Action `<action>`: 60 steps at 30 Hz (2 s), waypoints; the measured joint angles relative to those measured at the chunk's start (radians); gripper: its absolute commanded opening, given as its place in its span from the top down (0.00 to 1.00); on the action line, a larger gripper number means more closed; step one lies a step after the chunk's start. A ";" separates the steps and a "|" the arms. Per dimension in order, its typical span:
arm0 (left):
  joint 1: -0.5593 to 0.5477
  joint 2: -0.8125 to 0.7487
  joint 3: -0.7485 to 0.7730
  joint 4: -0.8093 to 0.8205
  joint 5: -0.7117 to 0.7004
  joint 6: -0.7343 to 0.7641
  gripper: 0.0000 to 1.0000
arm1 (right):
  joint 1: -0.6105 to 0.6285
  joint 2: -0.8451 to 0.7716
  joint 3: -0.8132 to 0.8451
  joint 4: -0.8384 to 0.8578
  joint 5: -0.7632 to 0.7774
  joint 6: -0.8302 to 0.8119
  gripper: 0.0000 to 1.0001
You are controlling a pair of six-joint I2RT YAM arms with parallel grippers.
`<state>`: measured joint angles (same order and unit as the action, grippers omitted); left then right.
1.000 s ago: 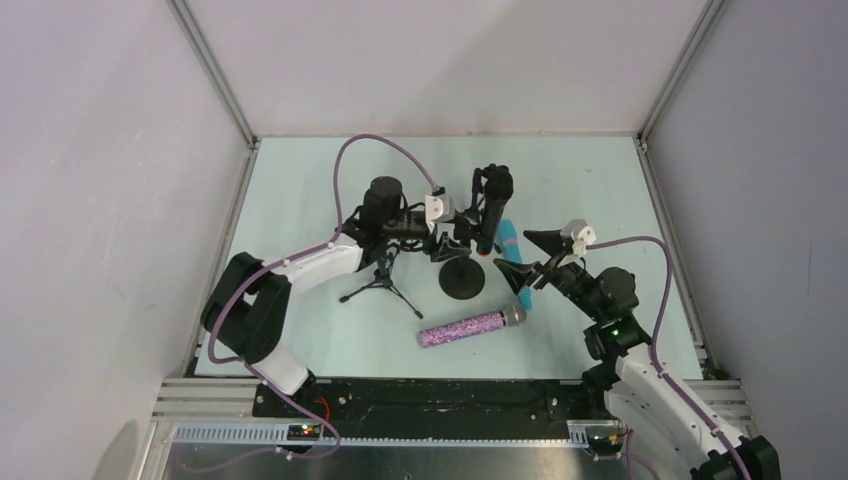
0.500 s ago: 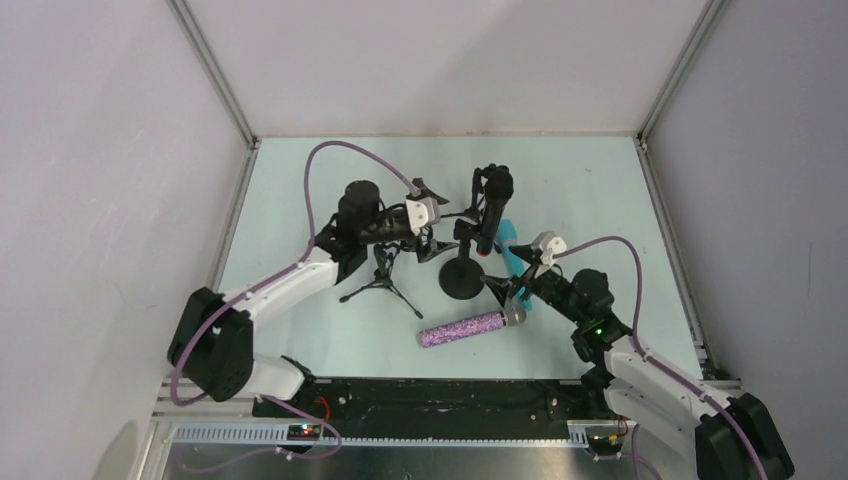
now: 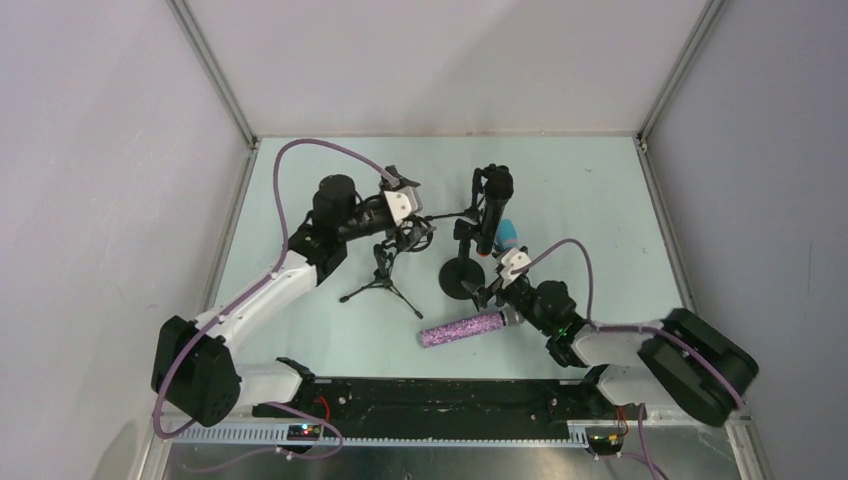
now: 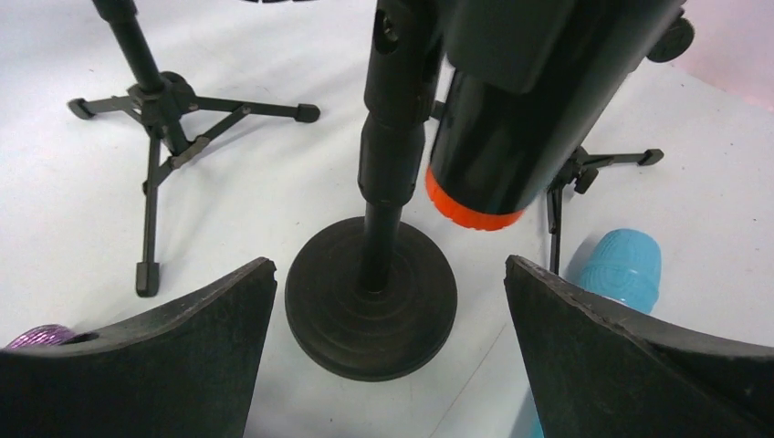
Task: Attach the microphones to the stand
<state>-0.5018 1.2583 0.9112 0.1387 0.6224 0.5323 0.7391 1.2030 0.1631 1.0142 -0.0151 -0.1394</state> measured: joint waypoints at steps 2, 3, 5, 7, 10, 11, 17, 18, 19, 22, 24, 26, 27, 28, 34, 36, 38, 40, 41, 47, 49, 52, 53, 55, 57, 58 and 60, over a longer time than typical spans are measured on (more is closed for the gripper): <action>0.013 -0.005 0.009 -0.003 -0.023 0.002 0.00 | 0.039 0.081 0.008 0.069 0.064 -0.017 0.01; 0.021 -0.006 0.013 -0.003 -0.035 0.003 0.00 | 0.060 0.140 0.016 0.123 0.115 -0.026 0.01; 0.034 -0.010 0.013 -0.002 -0.046 0.004 0.00 | 0.095 0.205 0.029 0.182 0.178 -0.027 0.01; 0.046 -0.010 0.013 -0.003 -0.056 0.008 0.00 | 0.123 0.277 0.060 0.236 0.256 -0.027 0.01; 0.055 -0.011 0.013 -0.002 -0.067 0.008 0.00 | 0.168 0.370 0.120 0.307 0.393 -0.037 0.05; 0.056 -0.011 0.013 -0.002 -0.068 0.008 0.00 | 0.175 0.388 0.134 0.323 0.423 -0.040 0.05; 0.063 -0.019 0.013 0.006 -0.069 -0.002 0.00 | 0.205 0.493 0.200 0.396 0.592 -0.065 0.12; 0.065 -0.022 0.013 0.008 -0.069 -0.005 0.00 | 0.207 0.508 0.206 0.402 0.612 -0.068 0.14; 0.066 -0.026 0.012 0.009 -0.069 -0.008 0.00 | 0.209 0.523 0.211 0.409 0.628 -0.070 0.15; 0.067 -0.035 0.006 0.018 -0.069 -0.010 0.00 | 0.216 0.570 0.227 0.420 0.670 -0.076 0.25; 0.067 -0.037 -0.001 0.020 -0.069 -0.011 0.00 | 0.225 0.593 0.235 0.421 0.690 -0.082 0.34; 0.067 -0.037 -0.004 0.021 -0.069 -0.011 0.00 | 0.236 0.613 0.245 0.429 0.710 -0.082 0.44; 0.067 -0.037 -0.005 0.022 -0.069 -0.012 0.00 | 0.240 0.620 0.251 0.435 0.716 -0.081 0.49; 0.067 -0.037 -0.006 0.025 -0.069 -0.013 0.00 | 0.244 0.625 0.257 0.436 0.726 -0.083 0.52; 0.067 -0.037 -0.015 0.037 -0.064 -0.022 0.00 | 0.255 0.635 0.262 0.443 0.768 -0.104 0.74; 0.067 -0.037 -0.016 0.040 -0.061 -0.028 0.00 | 0.255 0.637 0.262 0.443 0.773 -0.102 0.78; 0.067 -0.038 -0.016 0.044 -0.058 -0.031 0.00 | 0.257 0.637 0.263 0.445 0.780 -0.103 0.82; 0.067 -0.038 -0.016 0.048 -0.053 -0.035 0.00 | 0.263 0.637 0.265 0.447 0.789 -0.111 0.84; 0.067 -0.038 -0.016 0.052 -0.049 -0.036 0.00 | 0.266 0.637 0.265 0.447 0.794 -0.117 0.85; 0.067 -0.038 -0.016 0.062 -0.026 -0.042 0.00 | 0.287 0.637 0.265 0.452 0.816 -0.141 0.92; 0.067 -0.038 -0.016 0.063 -0.008 -0.048 0.00 | 0.294 0.637 0.264 0.456 0.820 -0.149 0.94; 0.067 -0.037 -0.016 0.069 0.021 -0.061 0.00 | 0.298 0.632 0.246 0.467 0.819 -0.150 0.94; 0.066 -0.037 -0.016 0.071 0.032 -0.062 0.00 | 0.298 0.623 0.230 0.469 0.816 -0.146 0.94; 0.066 -0.035 -0.016 0.075 0.048 -0.064 0.00 | 0.299 0.600 0.191 0.473 0.811 -0.132 0.94; 0.065 -0.032 -0.016 0.077 0.065 -0.064 0.00 | 0.299 0.568 0.144 0.478 0.792 -0.114 0.94; 0.064 -0.032 -0.016 0.078 0.069 -0.064 0.00 | 0.299 0.552 0.121 0.484 0.779 -0.103 0.94; 0.061 -0.029 -0.016 0.081 0.078 -0.065 0.00 | 0.299 0.521 0.079 0.489 0.746 -0.089 0.97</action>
<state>-0.4408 1.2297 0.8955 0.2199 0.7002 0.4675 1.0386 1.7245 0.2420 1.5036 0.7307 -0.2287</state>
